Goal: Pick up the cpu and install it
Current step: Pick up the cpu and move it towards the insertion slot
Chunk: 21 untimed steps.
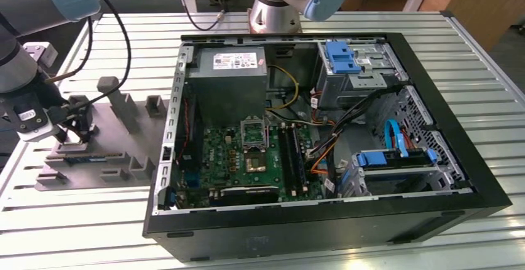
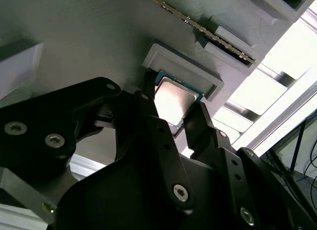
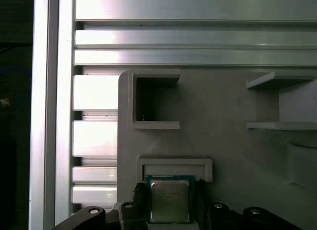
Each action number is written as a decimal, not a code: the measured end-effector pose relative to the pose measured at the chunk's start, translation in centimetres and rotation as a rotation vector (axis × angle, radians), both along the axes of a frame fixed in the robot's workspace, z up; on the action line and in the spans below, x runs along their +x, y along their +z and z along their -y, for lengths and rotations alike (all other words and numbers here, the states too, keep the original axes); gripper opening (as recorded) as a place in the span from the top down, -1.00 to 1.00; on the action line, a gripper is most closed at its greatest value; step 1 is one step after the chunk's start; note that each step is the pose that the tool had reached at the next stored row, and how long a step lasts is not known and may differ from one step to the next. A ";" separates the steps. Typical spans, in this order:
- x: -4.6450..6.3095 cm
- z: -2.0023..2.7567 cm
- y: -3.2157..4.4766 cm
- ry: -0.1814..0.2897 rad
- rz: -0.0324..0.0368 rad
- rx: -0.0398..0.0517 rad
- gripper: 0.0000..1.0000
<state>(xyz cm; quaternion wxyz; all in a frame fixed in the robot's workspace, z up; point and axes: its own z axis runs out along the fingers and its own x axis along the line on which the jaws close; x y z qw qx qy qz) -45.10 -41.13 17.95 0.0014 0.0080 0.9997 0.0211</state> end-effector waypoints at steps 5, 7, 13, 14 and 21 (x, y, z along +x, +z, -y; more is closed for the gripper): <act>0.0 0.00 0.00 0.000 0.0001 0.0001 0.04; 0.0 0.00 0.00 0.000 0.0002 0.0001 0.02; 0.0 0.00 0.30 0.000 0.0002 0.0001 -0.11; 0.0 0.00 0.32 0.000 0.0004 0.0002 -0.11; -0.1 0.00 0.43 0.000 0.0001 0.0003 -0.11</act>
